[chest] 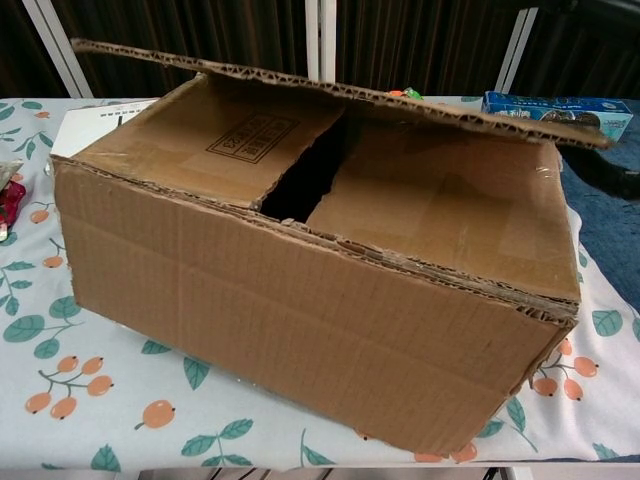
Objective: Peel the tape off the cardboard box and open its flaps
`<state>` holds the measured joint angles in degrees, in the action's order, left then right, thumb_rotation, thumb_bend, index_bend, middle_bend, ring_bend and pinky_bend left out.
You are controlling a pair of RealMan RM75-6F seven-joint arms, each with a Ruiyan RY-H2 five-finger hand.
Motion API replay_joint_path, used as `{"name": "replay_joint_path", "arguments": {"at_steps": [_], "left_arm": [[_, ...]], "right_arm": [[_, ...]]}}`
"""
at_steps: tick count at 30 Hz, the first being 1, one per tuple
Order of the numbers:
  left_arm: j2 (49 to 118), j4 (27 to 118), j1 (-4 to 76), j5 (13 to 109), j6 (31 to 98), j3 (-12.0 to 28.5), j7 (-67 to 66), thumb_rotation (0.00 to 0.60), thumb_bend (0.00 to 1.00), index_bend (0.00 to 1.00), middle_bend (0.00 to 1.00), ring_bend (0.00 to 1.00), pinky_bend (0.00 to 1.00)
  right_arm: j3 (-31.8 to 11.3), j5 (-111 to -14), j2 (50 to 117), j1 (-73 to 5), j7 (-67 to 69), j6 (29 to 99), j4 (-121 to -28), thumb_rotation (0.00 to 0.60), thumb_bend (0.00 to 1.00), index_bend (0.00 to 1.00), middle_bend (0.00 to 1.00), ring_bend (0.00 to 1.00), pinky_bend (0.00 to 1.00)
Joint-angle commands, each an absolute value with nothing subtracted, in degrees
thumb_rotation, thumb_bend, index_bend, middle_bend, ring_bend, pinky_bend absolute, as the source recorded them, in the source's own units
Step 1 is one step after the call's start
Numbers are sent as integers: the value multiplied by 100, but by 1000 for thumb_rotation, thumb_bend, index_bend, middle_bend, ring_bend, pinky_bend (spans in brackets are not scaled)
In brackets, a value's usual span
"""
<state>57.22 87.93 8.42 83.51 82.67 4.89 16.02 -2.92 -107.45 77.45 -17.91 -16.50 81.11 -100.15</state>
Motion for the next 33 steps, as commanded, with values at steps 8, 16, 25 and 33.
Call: {"name": "replay_joint_path", "arguments": {"at_steps": [8,16,25,33], "left_arm": [[5765,8734,833,8446,8443,556,1680,585,0,79,135,105,191],[5775,8695,814,8414,8473,582,1715,583,0,77,135,105,191],[5743,8807,812,8309,8388,595,1630,583,0,77,135,105,191],[5742,8849,812,8422,8388,550,1670,492,0,77,134,105,191]], "right_arm": [[-1222,-9799,7876,-2087,-1169,8243,-9638,600,448,0,0,0,0],[-1960,-8889,7912,-2479,-942,8041,-8949,600,428,0,0,0,0],[-2072,-8663,7930,-2691,36,7973,-8314,600,455,0,0,0,0],[-1375,-10209,7243,-2871,1037,8214,-8998,600,868,50,121,0,0]]}}
